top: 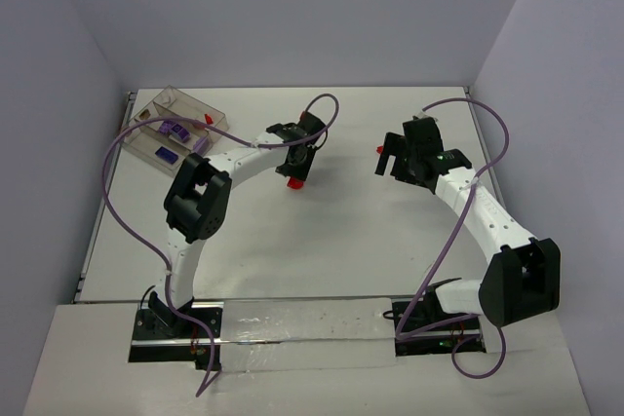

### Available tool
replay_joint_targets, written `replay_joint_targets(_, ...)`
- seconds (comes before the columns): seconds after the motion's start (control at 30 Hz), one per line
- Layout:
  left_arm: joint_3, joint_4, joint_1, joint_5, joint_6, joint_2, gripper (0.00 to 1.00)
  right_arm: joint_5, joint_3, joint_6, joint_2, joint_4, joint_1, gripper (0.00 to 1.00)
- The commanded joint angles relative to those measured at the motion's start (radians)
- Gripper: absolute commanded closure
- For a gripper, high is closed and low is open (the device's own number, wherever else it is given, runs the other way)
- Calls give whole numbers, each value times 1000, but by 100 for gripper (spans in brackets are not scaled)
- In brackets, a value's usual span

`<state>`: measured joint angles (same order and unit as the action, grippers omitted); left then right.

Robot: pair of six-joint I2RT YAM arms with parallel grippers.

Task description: Sort the legos into containers by color

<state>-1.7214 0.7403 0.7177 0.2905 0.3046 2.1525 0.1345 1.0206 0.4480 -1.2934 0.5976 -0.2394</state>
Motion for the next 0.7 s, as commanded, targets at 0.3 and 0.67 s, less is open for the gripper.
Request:
replay_joint_targets(0.3, -37, -17, -12, -22, 14, -20, 39, 5, 29, -2, 5, -15, -1, 3)
replay_joint_targets(0.67, -13, -42, -28, -27, 25, 2, 51, 4, 36, 0, -1, -12, -1, 3)
